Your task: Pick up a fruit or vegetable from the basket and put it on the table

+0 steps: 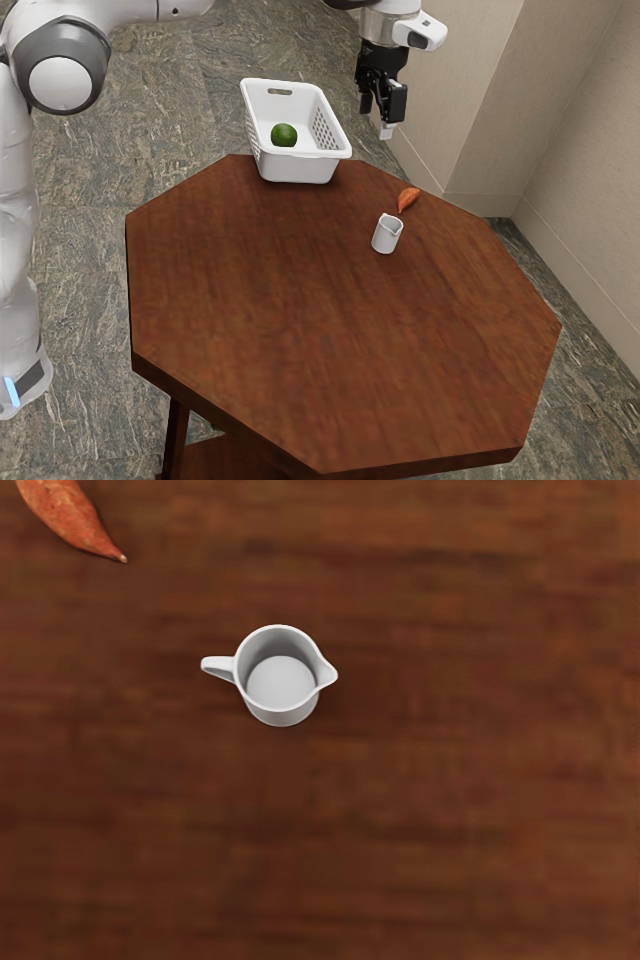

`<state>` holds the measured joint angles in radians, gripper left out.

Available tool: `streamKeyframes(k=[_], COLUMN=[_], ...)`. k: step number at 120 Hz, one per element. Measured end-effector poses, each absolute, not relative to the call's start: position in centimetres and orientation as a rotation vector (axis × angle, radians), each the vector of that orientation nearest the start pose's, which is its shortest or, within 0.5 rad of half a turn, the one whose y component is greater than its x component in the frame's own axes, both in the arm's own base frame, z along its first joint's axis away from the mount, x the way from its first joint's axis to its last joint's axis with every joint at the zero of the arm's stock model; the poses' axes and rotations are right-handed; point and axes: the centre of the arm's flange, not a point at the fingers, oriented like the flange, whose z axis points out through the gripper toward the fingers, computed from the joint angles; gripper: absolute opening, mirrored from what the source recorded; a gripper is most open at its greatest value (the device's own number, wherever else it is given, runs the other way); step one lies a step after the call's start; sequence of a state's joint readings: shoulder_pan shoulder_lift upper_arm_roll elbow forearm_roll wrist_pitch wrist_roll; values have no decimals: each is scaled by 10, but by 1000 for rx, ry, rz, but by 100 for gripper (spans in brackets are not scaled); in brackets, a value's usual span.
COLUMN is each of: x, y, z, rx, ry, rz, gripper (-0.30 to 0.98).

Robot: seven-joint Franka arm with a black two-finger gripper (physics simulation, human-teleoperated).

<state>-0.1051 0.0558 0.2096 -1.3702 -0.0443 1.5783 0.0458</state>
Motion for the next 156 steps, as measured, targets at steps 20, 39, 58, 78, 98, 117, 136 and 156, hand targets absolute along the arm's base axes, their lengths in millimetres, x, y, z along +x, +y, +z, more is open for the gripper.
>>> streamKeyframes(k=[20,39,58,78,98,117,136,156], x=[569,567,557,552,551,571,581,588], y=[50,60,95,116,117,115,118,167], z=[689,691,707,711,712,718,713,684], rx=[-3152,-3141,-3119,-3106,-3091,-3061,-3051,-3032], ry=[-84,-110,-204,-261,-262,-263,-281,-397], rz=[-246,-249,-283,-284,-281,-288,-242,-198], gripper=[69,69,69,69,69,69,69,69])
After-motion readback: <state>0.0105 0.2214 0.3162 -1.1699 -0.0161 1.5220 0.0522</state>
